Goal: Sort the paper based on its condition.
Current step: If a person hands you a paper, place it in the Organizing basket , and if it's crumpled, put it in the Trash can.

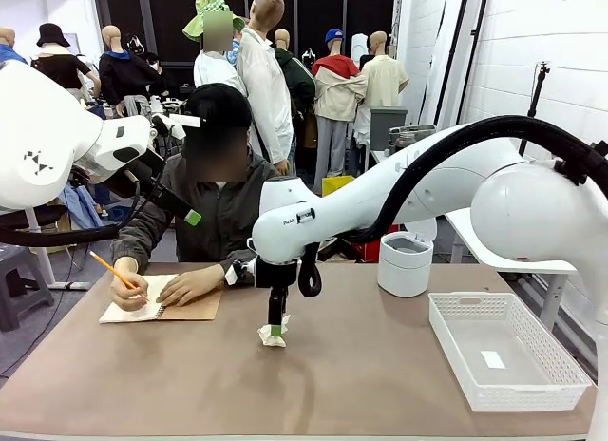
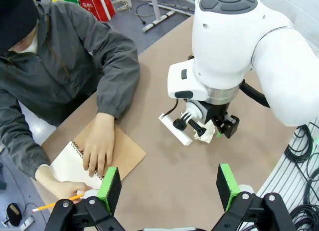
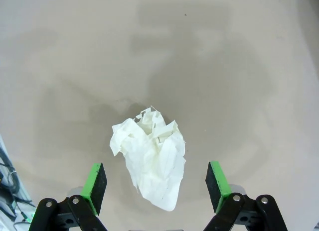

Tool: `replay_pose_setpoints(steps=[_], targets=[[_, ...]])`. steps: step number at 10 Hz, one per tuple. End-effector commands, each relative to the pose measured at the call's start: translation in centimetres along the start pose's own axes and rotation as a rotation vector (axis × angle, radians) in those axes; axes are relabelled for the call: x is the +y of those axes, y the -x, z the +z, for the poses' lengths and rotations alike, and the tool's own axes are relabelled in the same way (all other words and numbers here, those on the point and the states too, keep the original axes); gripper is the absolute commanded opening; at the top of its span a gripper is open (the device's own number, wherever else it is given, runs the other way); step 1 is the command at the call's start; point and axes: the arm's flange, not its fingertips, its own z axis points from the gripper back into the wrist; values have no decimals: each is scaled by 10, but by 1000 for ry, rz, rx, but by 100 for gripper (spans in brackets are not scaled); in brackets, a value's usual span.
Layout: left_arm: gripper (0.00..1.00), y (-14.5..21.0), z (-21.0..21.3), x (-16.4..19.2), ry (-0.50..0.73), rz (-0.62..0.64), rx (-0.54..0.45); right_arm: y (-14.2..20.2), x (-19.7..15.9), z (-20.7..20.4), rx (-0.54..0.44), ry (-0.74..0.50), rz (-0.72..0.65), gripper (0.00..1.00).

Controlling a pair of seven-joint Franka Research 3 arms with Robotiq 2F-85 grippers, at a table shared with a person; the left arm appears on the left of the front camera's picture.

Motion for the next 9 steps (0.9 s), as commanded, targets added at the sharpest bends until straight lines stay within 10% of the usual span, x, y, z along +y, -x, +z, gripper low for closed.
replay_pose_setpoints(steps=[1, 9], targets=[[100, -1, 1, 2, 5, 3, 3, -6, -5, -2, 13, -3, 28, 100], [100, -1, 1, 2, 5, 3, 3, -10, -13, -16, 34, -28, 34, 100]])
